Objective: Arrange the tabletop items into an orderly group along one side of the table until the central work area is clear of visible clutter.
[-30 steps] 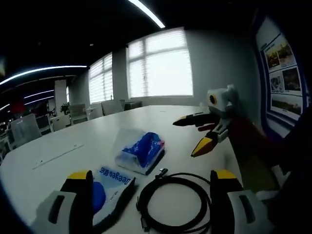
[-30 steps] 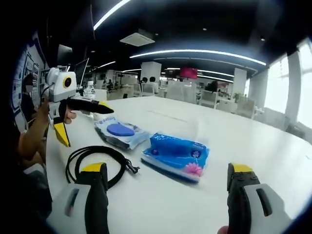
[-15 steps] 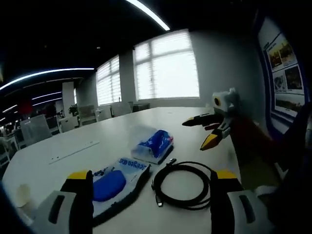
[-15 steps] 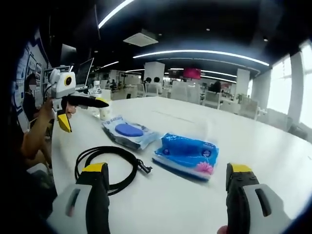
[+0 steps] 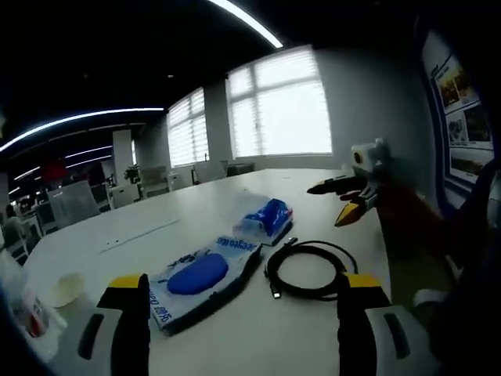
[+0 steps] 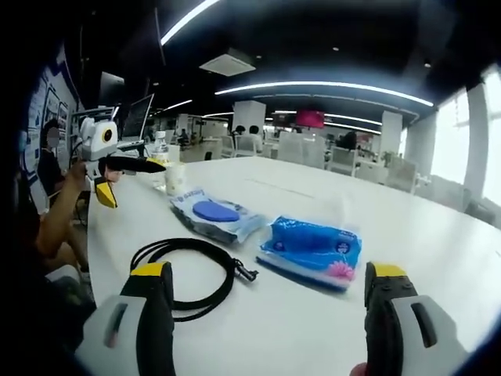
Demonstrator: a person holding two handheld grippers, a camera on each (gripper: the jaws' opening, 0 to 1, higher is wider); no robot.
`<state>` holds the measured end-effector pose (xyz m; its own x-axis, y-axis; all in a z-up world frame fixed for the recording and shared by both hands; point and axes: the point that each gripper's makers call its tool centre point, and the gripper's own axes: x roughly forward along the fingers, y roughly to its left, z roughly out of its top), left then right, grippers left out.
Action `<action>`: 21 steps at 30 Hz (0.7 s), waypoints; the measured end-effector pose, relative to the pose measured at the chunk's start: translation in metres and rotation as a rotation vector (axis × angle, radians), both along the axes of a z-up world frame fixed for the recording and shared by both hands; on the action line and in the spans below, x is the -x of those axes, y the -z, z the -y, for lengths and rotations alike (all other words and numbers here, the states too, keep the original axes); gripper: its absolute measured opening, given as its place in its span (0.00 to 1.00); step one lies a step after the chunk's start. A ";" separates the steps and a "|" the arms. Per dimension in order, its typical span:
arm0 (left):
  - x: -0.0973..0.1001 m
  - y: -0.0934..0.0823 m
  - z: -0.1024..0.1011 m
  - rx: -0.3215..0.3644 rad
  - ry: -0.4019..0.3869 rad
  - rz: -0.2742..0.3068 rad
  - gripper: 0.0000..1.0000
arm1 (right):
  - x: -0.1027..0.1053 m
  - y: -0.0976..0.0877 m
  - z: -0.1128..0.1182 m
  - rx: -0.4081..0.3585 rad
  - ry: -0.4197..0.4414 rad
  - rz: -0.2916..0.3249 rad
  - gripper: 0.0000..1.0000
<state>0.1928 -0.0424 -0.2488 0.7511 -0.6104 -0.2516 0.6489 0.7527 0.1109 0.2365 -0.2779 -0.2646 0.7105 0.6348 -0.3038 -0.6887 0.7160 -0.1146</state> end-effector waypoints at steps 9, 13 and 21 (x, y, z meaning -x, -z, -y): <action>0.015 0.004 -0.037 0.010 -0.064 0.007 1.00 | 0.007 0.004 -0.005 0.010 -0.011 -0.002 1.00; 0.020 0.003 -0.051 -0.006 -0.086 0.012 1.00 | 0.010 0.007 -0.004 0.013 -0.011 -0.004 1.00; 0.033 0.002 -0.078 -0.013 -0.124 0.021 1.00 | 0.016 0.010 -0.002 0.000 0.001 -0.011 1.00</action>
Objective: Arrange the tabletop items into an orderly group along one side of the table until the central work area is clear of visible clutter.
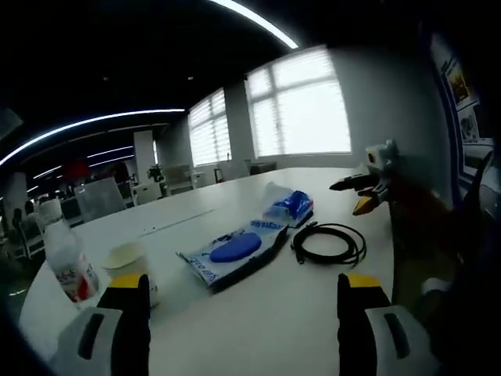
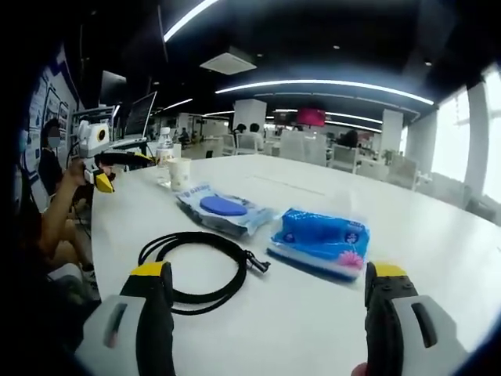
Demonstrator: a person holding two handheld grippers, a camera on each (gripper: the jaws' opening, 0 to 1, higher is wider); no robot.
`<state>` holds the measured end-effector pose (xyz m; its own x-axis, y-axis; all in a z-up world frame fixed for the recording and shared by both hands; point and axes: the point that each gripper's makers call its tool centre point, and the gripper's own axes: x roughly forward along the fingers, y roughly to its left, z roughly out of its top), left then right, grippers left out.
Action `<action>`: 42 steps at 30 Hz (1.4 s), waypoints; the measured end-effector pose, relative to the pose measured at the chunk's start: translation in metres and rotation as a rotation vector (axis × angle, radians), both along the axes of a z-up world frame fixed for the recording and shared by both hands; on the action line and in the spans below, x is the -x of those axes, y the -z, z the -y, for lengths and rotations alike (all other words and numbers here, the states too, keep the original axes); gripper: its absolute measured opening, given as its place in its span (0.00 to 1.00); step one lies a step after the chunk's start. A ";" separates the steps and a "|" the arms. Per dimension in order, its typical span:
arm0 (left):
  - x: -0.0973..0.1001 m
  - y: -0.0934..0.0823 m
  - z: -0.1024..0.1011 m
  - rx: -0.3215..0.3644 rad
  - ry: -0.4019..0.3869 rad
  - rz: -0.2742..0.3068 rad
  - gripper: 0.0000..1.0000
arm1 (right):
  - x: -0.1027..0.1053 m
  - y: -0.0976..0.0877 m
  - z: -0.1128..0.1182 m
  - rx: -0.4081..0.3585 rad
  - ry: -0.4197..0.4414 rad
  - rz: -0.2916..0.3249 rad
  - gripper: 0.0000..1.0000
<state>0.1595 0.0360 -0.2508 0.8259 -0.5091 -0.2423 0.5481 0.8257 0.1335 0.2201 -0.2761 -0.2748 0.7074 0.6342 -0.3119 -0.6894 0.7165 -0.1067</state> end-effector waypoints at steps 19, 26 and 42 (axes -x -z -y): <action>0.020 0.015 -0.063 0.017 -0.107 -0.038 1.00 | 0.010 0.010 0.005 0.009 0.011 -0.020 1.00; 0.028 0.024 -0.081 0.000 -0.120 -0.060 1.00 | 0.013 0.014 0.010 0.009 0.024 -0.031 1.00; 0.055 0.045 -0.121 -0.056 -0.155 -0.103 1.00 | 0.020 0.025 0.023 0.012 0.039 -0.050 1.00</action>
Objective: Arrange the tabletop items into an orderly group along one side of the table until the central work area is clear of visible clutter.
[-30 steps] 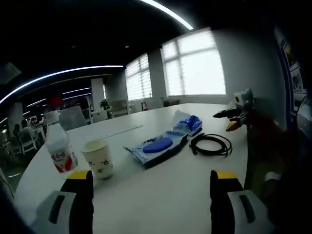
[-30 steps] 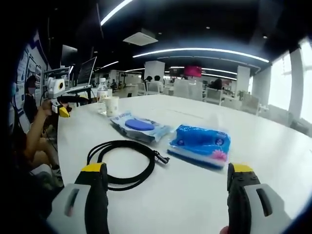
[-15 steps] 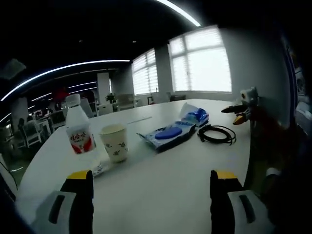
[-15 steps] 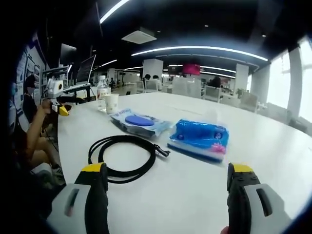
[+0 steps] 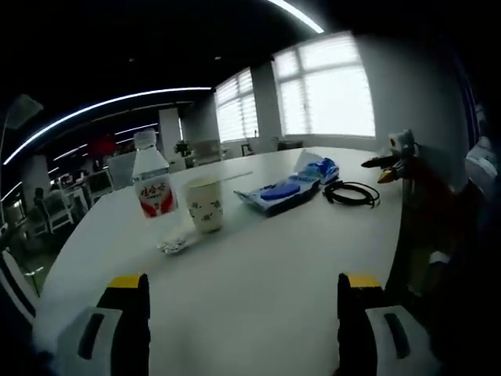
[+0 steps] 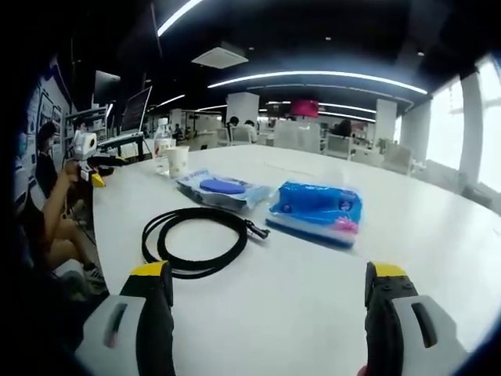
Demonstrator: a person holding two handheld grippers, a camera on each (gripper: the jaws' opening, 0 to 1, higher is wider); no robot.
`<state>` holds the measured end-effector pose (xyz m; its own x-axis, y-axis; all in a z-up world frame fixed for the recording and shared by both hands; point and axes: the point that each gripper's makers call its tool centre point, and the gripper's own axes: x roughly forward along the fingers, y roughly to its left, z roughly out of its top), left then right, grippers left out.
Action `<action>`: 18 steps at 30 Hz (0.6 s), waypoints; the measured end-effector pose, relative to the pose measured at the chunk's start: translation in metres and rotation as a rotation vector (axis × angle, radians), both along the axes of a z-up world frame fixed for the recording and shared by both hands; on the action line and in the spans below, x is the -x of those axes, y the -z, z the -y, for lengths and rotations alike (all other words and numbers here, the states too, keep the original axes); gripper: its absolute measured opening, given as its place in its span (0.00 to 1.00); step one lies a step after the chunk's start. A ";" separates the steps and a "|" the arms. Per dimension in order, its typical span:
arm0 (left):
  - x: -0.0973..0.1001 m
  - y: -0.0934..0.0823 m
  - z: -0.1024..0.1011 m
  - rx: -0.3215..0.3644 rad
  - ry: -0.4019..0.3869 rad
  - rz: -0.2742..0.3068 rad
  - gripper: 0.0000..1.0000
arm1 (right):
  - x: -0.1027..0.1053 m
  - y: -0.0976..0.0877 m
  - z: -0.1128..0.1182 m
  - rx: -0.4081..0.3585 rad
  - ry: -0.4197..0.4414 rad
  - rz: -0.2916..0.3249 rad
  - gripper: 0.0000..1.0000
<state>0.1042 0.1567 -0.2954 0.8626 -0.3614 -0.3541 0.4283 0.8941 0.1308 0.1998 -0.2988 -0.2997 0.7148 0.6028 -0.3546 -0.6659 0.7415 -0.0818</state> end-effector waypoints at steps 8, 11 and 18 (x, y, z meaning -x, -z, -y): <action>0.009 0.004 -0.009 0.010 0.005 -0.010 1.00 | 0.003 0.005 0.010 0.006 0.016 -0.008 1.00; 0.013 0.003 -0.012 0.021 0.017 -0.010 1.00 | 0.005 0.005 0.016 0.008 0.021 -0.010 1.00; 0.023 0.003 -0.016 0.040 0.030 -0.014 1.00 | 0.009 0.007 0.024 0.023 0.030 -0.016 1.00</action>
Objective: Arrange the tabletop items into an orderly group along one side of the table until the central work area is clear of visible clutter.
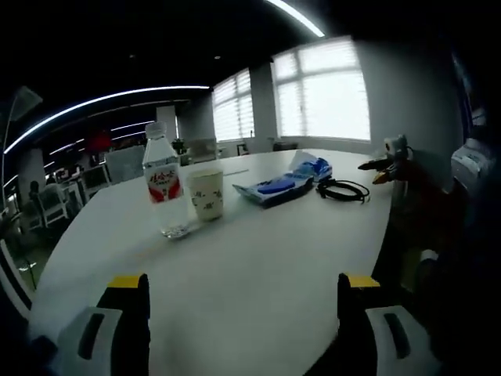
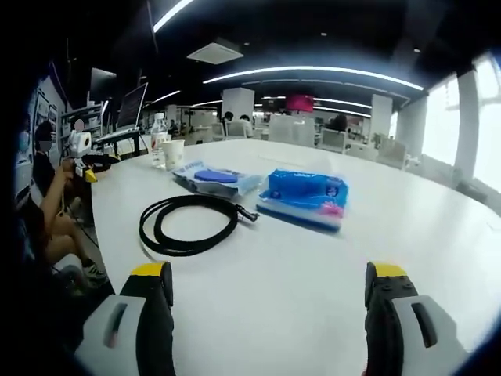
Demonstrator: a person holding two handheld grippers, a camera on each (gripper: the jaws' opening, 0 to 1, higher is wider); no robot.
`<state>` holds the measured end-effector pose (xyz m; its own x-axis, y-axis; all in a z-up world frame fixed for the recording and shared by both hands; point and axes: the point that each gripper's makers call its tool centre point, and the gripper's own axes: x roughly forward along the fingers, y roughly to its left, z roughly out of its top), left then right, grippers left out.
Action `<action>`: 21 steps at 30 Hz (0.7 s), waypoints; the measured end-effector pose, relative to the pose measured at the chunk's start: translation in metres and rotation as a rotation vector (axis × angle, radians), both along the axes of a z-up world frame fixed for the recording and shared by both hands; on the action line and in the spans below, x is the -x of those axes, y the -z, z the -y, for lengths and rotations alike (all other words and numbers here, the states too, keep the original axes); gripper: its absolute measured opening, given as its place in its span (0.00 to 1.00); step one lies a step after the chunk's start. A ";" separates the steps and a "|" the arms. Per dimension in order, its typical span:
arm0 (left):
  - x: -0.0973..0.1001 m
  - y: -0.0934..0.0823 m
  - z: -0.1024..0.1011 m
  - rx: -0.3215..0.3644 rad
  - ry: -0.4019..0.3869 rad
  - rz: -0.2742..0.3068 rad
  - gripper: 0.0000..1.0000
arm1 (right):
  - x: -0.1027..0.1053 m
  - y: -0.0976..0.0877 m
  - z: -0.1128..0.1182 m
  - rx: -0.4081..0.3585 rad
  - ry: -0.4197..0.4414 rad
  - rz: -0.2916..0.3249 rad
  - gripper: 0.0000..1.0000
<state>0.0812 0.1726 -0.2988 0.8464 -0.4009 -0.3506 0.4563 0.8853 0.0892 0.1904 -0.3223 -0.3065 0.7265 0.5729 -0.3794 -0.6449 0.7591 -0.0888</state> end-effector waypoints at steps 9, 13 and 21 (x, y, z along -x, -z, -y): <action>0.007 -0.005 -0.004 0.026 0.011 -0.001 1.00 | 0.006 -0.002 0.003 -0.004 -0.013 -0.002 1.00; 0.006 -0.007 -0.006 0.037 0.011 0.003 1.00 | 0.008 -0.001 0.006 0.004 -0.022 -0.003 1.00; 0.004 -0.006 -0.007 0.031 0.008 0.000 1.00 | 0.013 -0.001 0.016 -0.003 -0.024 -0.006 1.00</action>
